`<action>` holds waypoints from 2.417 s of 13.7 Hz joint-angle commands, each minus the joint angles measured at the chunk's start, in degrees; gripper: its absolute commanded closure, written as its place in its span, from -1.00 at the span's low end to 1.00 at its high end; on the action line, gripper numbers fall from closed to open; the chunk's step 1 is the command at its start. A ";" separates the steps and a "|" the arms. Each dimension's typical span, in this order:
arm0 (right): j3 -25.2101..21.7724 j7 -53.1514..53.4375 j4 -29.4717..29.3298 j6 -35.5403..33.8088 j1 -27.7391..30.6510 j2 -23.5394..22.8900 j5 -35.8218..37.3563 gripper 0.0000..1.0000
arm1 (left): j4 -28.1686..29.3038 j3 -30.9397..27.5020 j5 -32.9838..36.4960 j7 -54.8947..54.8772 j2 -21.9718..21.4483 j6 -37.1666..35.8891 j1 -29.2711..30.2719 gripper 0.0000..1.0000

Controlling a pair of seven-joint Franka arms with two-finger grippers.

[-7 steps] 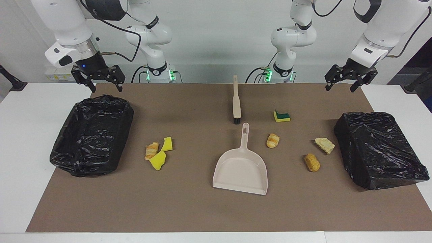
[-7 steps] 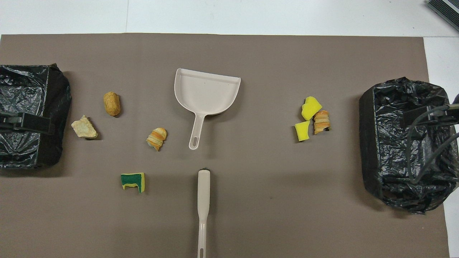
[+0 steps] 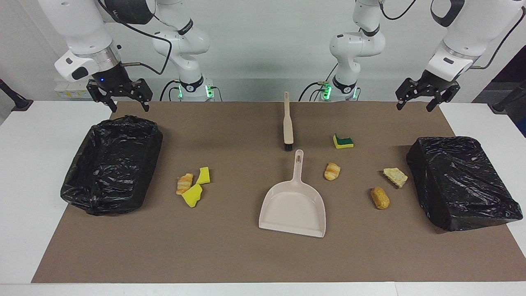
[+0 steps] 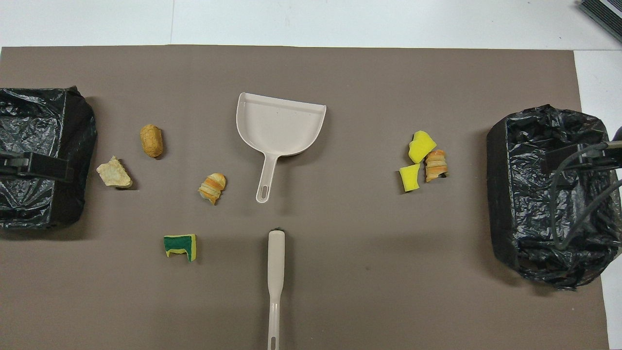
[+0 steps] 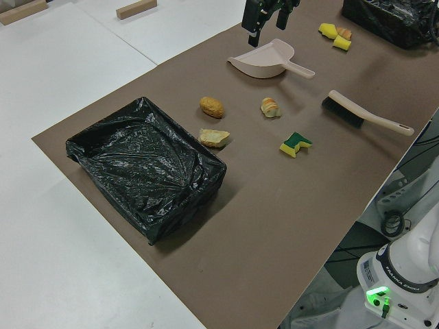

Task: Sweep and dump trash in bin

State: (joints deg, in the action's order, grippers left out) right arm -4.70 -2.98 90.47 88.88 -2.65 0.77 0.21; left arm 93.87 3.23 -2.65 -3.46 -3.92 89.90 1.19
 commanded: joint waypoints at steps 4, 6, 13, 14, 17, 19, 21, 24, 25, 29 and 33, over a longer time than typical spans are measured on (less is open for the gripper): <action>1.45 -0.01 1.20 -0.11 0.72 1.07 -1.17 -1.00 | 1.75 -0.33 -0.78 0.03 -0.48 2.12 0.13 -1.00; 1.45 -0.10 1.11 -0.11 0.72 1.07 -1.17 -1.00 | 3.67 -0.33 -0.78 0.30 -0.65 3.34 -0.57 -1.00; 1.37 0.08 1.37 -0.73 0.72 1.34 -1.17 -1.00 | 30.02 -0.24 -1.04 3.37 -13.47 17.58 -11.71 -1.00; 1.45 -0.01 1.55 -0.64 0.72 1.42 -1.17 -1.00 | 32.14 -0.24 -1.13 3.81 -14.44 18.11 -13.56 -1.00; 1.45 0.08 1.64 -0.73 0.72 1.42 -1.17 -1.00 | 37.15 -0.24 -1.57 11.27 -16.38 20.74 -22.07 -1.00; 1.45 0.08 1.72 -0.73 0.72 1.51 -1.17 -1.00 | 40.14 -0.16 -1.57 16.87 -16.39 24.07 -28.22 -1.00; 1.45 -0.01 1.99 -0.82 0.72 1.77 -1.17 -1.00 | 42.87 -0.16 -1.57 24.43 -16.13 27.77 -34.21 -1.00; 3.20 0.16 6.81 1.45 -0.15 4.67 -2.40 -1.00 | 48.92 -0.16 -1.57 29.19 -14.90 36.18 -42.29 -1.00; 3.47 0.43 6.82 3.12 -1.47 4.41 -3.01 -1.00 | 51.73 -0.24 -1.57 31.82 -14.54 40.40 -45.28 -1.00; 3.47 11.47 6.73 9.10 -9.11 0.99 -7.31 -1.00 | 53.52 -0.16 -1.57 38.60 -9.81 46.67 -51.27 -1.00; 3.47 25.19 6.12 20.17 -17.55 -7.78 -12.14 -1.00 | 54.22 -0.16 -1.57 40.29 -9.53 45.37 -52.43 0.48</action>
State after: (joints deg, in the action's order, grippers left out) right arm -1.03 17.88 97.49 105.56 -18.24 -3.02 -9.18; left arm 146.96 4.16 -3.77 36.01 -12.56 135.20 -50.03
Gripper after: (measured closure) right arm 0.000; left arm 0.286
